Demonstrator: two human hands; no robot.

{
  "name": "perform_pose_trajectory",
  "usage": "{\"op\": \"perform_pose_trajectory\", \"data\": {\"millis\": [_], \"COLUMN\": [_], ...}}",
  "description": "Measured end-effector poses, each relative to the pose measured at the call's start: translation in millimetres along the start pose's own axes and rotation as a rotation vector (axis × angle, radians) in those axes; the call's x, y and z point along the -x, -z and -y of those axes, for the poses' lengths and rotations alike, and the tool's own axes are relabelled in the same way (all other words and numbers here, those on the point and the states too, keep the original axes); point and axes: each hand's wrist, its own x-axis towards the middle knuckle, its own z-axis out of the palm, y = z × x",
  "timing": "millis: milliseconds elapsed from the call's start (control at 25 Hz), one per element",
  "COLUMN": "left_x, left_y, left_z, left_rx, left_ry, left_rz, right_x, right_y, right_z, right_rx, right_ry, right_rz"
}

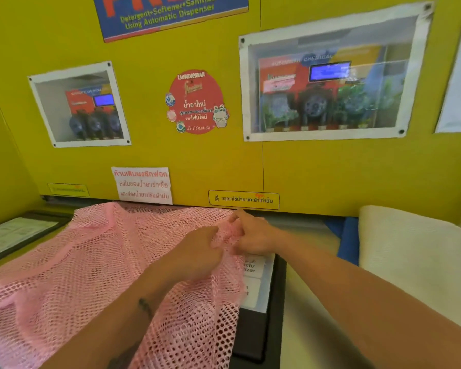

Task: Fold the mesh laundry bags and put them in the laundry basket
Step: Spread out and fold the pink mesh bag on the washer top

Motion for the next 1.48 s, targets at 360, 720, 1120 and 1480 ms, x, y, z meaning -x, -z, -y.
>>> {"op": "perform_pose_trajectory", "data": {"millis": [360,720,1120,1480], "left_x": [13.9,29.1,63.4,87.7], "left_y": [-12.6,-4.2,58.9,116.4], "left_z": [-14.8,-22.3,93.1,277.7], "left_rx": [-0.045,0.112,0.194,-0.443], "left_ry": [-0.035,-0.147,-0.029,0.514], "left_rz": [0.155,0.010,-0.371,-0.008], "right_x": [16.1,9.3,-17.5,-72.4], "right_y": [74.3,55.9,17.2,-133.6], "right_z": [-24.1,-19.6,58.4,182.1], "right_rx": [0.596,0.720,0.651,0.605], "right_ry": [-0.121,-0.160,-0.057,0.086], "right_rz": [-0.002,0.030,0.105,0.444]}}
